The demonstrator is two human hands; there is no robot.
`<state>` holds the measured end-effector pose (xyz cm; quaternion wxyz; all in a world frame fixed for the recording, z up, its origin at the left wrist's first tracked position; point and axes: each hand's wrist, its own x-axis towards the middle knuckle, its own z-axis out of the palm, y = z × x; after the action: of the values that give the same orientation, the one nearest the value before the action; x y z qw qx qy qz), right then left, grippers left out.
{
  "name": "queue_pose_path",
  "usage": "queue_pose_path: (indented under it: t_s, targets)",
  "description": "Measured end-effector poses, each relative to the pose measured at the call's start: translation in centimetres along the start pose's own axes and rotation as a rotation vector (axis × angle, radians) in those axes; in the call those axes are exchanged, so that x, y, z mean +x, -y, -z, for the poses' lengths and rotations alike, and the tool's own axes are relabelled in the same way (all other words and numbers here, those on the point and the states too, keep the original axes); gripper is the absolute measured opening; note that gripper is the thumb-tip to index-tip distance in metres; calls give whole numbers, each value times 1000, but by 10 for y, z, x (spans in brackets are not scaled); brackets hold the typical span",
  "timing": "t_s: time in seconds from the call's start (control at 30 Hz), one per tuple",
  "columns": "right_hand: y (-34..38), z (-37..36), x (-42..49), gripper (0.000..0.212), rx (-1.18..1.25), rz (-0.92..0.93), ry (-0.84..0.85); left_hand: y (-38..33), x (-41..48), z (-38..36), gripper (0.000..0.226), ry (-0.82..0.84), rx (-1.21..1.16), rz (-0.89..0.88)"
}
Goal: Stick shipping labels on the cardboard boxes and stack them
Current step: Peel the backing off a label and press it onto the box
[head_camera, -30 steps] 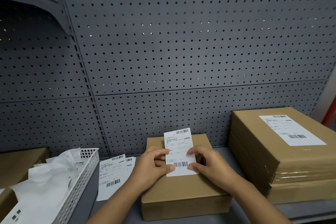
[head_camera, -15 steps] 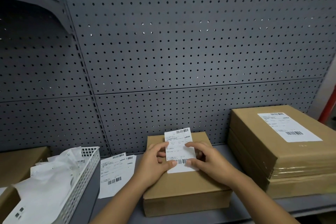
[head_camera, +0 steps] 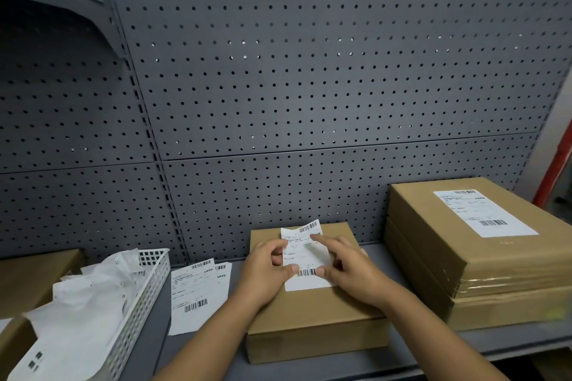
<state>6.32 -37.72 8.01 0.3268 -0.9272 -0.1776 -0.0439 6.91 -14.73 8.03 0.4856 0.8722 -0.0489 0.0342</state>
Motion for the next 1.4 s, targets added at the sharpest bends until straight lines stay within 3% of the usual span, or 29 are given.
queue_pose_path:
  t_s: [0.13,0.57,0.73,0.9,1.03,1.2,1.4]
  targets:
    - [5,3,10,60,215,-104,-64,-11,11,0,50,-2,-58,80]
    - [6,-14,11,45,-134,-140,-125,-6,1,-4,37,-123,206,-7]
    - [24,-15,22,43,-189,-261,-159,-17,7,1,49,-126,300,34]
    - [35,-26,26,46,-408,-332,-214,-21,15,-6,52,-144,543,70]
    - [28,-28,29,31,-411,-303,-261,-18,17,-14,42,-169,617,62]
    - [26,-27,28,28,-428,-323,-254,-26,16,-16,43,-111,759,29]
    - [30,-26,32,55,-394,-414,-241,-24,13,-18,56,-111,871,-4]
